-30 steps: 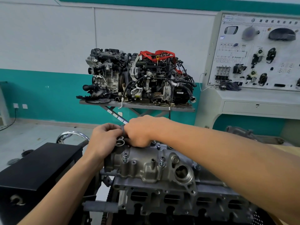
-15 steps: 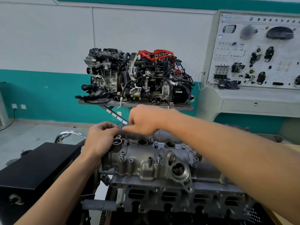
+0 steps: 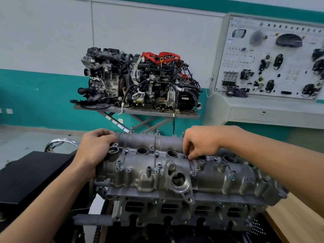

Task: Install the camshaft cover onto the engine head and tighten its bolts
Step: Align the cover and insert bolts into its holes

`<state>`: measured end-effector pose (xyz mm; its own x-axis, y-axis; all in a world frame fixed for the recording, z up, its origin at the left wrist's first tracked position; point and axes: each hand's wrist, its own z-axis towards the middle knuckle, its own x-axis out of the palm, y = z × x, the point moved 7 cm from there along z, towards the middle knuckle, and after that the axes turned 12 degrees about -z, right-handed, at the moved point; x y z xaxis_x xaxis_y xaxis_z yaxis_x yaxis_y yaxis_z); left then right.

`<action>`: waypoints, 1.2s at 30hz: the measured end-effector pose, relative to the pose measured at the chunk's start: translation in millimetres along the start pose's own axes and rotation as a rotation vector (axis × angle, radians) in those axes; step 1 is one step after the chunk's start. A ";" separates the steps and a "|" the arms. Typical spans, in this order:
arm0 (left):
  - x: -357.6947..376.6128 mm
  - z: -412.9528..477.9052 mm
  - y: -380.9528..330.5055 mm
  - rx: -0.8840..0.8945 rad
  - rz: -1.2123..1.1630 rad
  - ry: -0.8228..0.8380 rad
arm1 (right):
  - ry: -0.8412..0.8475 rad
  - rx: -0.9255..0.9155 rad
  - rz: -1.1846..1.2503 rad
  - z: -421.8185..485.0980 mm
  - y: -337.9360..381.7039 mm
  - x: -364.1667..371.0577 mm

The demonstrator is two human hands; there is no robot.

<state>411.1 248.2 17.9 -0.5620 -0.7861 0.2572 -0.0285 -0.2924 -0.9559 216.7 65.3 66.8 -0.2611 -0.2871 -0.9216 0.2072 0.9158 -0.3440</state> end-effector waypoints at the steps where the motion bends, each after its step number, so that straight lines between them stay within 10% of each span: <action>1: -0.2 -0.3 -0.4 0.001 0.000 -0.002 | -0.005 -0.006 -0.028 0.8 1.7 0.8; 11: -0.3 -4.7 -3.9 0.003 0.002 -0.023 | 0.129 0.019 -0.320 4.9 12.9 6.1; 36: -2.0 -3.0 -2.8 0.000 0.006 -0.022 | 0.082 0.090 -0.100 -8.8 -12.7 -9.6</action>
<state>409.9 252.3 19.7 -0.5442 -0.7993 0.2550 -0.0251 -0.2882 -0.9572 208.4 58.9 81.6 -0.3595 -0.3482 -0.8657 0.2589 0.8541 -0.4511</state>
